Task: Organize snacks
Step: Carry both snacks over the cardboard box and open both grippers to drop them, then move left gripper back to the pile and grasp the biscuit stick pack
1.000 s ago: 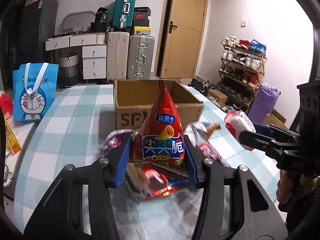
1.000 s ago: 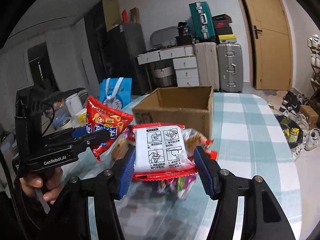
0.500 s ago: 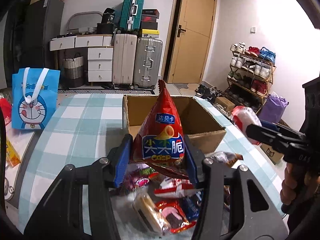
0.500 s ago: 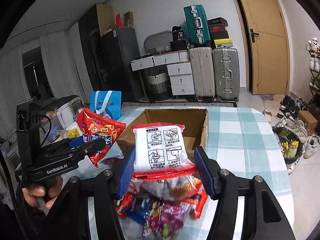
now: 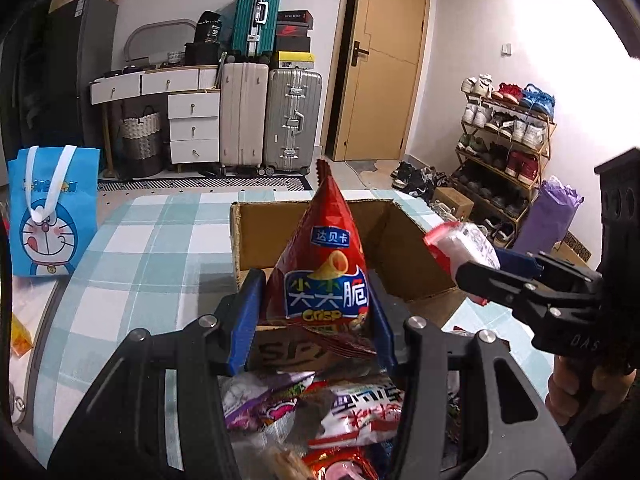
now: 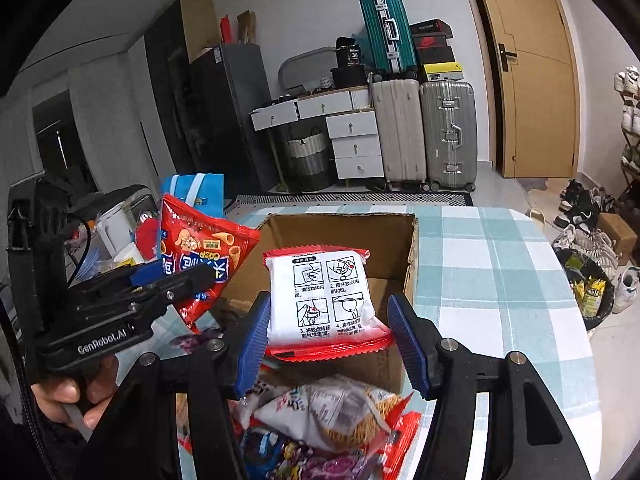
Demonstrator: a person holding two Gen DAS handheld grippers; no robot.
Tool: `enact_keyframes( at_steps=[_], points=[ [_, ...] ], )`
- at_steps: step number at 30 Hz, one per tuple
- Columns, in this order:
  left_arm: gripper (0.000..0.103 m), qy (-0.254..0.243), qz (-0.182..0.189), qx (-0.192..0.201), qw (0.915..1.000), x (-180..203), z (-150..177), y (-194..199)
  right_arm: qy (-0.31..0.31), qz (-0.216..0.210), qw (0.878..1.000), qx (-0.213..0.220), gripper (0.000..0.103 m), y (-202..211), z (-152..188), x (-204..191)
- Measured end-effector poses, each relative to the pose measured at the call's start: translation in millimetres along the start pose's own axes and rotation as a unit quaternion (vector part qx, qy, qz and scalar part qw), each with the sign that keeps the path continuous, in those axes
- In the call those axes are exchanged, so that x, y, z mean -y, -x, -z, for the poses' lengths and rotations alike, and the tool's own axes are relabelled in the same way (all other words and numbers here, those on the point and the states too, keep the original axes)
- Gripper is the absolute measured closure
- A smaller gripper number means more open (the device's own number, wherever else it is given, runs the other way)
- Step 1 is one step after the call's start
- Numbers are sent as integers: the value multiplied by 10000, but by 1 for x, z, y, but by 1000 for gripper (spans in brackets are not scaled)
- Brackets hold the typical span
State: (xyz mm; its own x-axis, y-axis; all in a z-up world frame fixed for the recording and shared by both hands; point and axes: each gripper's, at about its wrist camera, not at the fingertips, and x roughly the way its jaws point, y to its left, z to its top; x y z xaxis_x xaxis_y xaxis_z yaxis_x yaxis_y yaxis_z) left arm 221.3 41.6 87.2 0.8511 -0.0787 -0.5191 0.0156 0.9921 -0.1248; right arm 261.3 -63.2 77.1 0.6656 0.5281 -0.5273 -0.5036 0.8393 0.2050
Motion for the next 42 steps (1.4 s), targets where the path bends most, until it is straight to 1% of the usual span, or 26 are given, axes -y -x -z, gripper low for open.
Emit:
enact_keyframes(
  at_steps=[1, 5, 8, 14, 18, 23, 27, 28, 29, 30, 31, 32, 34, 35, 36, 38, 39, 42],
  points=[
    [57, -21, -19, -25, 10000, 0, 0, -6, 1, -3, 10000, 25, 43, -3, -2, 1],
    [57, -19, -2, -135, 9999, -2, -2, -28, -61, -3, 9999, -96, 43, -22, -5, 7],
    [57, -110, -30, -156, 9998, -1, -3, -38, 16, 135, 9999, -91, 43, -31, -4, 9],
    [58, -207, -36, -201, 9996, 0, -6, -55, 81, 68, 9998, -174, 43, -47, -5, 10],
    [63, -178, 0, -235, 9996, 0, -9, -65, 48, 86, 9998, -193, 43, -53, -7, 16],
    [63, -305, 14, -364, 9989, 4, -5, -76, 99, 82, 9997, -215, 43, -57, -5, 18],
    [62, -242, 74, -406, 9989, 1, -2, -76, 169, 18, 9997, -173, 43, -57, -6, 17],
    [60, -254, 60, -411, 9988, 0, -2, -74, 192, 18, 9997, -170, 41, -56, -6, 17],
    [57, -260, 59, -409, 9988, 0, 0, -72, 210, 57, 9996, -181, 36, -55, -6, 17],
    [49, -251, 59, -395, 9989, -3, 1, -68, 212, 61, 9996, -191, 30, -53, -5, 17],
    [41, -226, 41, -366, 9991, -4, 3, -63, 205, 39, 9996, -184, 17, -51, -5, 17],
    [38, -199, 37, -342, 9992, -6, 6, -57, 192, 0, 9997, -148, 10, -48, -3, 18],
    [22, -107, 58, -323, 9994, -11, 13, -44, 210, -1, 9997, -96, 7, -41, -1, 18],
    [20, -76, 61, -310, 9995, -12, 16, -39, 238, 6, 9997, -83, 1, -37, 0, 17],
    [19, -69, 49, -297, 9995, -13, 19, -33, 267, 48, 9996, -38, 0, -32, 2, 15],
    [11, -73, -7, -271, 9996, -18, 28, -18, 272, 74, 9996, 55, 0, -22, 7, 14],
    [0, -54, -50, -274, 9996, -20, 30, -12, 244, 51, 9997, 33, 0, -17, 11, 13],
    [1, 33, -43, -266, 9996, -26, 44, 7, 111, 15, 9999, -22, 0, -5, 21, 13]
  ],
)
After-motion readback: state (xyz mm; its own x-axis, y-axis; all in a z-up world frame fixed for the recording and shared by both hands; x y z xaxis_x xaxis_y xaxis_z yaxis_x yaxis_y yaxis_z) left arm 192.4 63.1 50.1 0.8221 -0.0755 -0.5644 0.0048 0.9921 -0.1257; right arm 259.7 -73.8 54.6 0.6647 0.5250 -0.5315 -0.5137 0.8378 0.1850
